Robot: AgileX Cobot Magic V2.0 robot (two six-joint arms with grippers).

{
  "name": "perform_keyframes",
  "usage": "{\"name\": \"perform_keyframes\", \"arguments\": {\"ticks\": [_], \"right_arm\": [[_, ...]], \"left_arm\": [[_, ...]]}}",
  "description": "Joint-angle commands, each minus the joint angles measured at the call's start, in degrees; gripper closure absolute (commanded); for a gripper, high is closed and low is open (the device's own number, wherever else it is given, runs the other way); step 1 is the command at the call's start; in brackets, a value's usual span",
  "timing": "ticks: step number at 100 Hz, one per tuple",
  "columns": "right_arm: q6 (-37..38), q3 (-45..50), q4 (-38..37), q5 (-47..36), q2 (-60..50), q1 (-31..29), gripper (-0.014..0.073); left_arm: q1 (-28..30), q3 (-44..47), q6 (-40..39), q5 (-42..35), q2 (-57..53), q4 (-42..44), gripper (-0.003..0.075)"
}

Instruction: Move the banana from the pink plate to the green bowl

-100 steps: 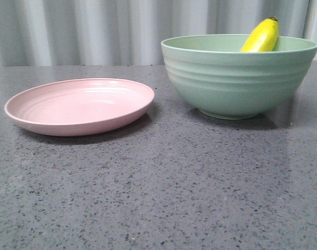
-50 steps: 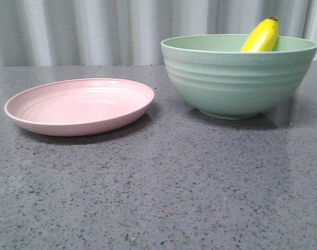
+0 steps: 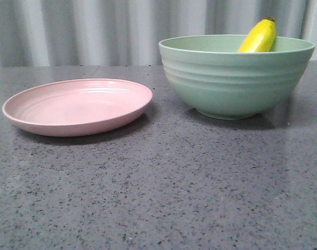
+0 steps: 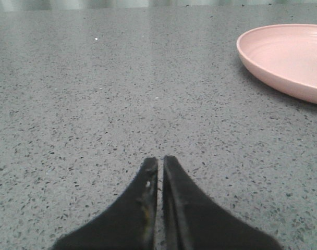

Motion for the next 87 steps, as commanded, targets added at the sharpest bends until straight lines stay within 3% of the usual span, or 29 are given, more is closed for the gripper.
{"name": "perform_keyframes", "arguments": {"ticks": [1, 23, 41, 87], "right_arm": [[3.8, 1.3, -3.9, 0.6, -0.9, -1.6, 0.0670], [3.6, 1.5, -4.7, 19.9, -0.9, -2.2, 0.0670], [3.6, 1.5, -4.6, 30.5, -0.9, -2.2, 0.0670], [3.6, 1.5, -4.6, 30.0, -0.9, -2.2, 0.0670]], "left_arm": [[0.0, 1.5, -0.6, -2.0, -1.9, -0.3, 0.0739], [0.0, 1.5, -0.6, -2.0, -1.9, -0.3, 0.0739], [0.0, 1.5, -0.6, -2.0, -1.9, -0.3, 0.0739], [0.0, 1.5, -0.6, -2.0, -1.9, -0.3, 0.0739]]}}
